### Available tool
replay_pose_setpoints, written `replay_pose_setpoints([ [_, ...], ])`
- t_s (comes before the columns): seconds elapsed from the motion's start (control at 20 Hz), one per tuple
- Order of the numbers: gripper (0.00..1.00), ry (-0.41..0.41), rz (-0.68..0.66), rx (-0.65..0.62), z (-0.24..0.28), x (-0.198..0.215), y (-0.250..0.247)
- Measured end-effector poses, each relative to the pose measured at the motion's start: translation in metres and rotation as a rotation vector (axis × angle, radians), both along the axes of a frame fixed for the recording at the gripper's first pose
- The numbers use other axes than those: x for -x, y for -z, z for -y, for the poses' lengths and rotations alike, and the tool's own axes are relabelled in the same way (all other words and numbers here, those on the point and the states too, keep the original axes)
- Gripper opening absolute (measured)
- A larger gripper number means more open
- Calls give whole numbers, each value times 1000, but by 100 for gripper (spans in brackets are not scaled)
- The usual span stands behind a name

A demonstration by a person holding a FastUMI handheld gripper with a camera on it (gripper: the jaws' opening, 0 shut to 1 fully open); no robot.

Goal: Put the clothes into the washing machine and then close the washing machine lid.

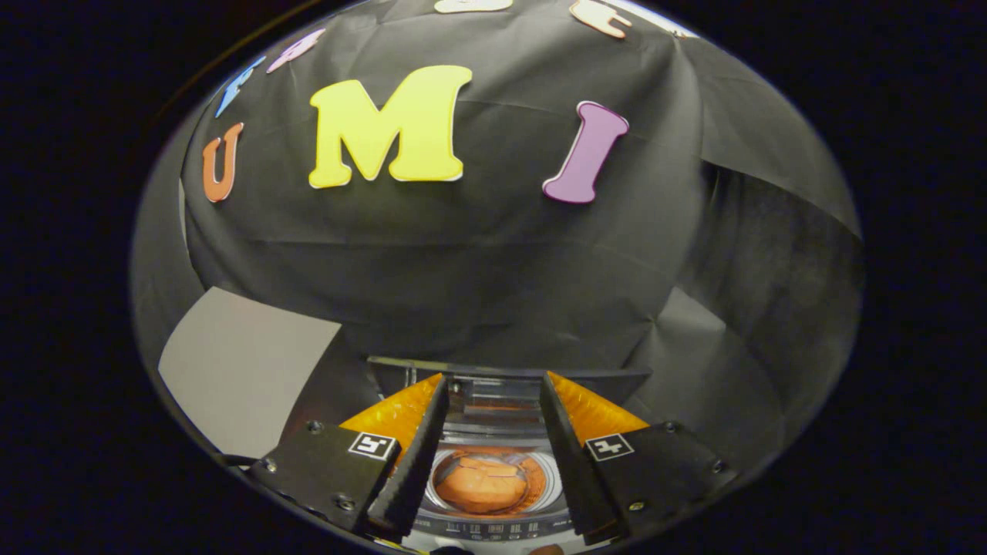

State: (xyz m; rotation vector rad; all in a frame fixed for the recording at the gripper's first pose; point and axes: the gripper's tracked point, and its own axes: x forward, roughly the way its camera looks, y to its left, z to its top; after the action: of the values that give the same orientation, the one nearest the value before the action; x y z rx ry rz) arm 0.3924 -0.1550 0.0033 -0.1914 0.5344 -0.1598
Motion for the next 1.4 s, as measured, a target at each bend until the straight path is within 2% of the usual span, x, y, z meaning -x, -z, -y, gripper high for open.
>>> replay_pose_setpoints([
  [0.35,76,-11,-45,-39,6,-59,-1],
  [0.75,76,-26,-163,-33,11,-89,34],
  [1.15,76,-3,-276,-95,26,-86,77],
  [1.4,77,16,-252,-138,27,-81,78],
])
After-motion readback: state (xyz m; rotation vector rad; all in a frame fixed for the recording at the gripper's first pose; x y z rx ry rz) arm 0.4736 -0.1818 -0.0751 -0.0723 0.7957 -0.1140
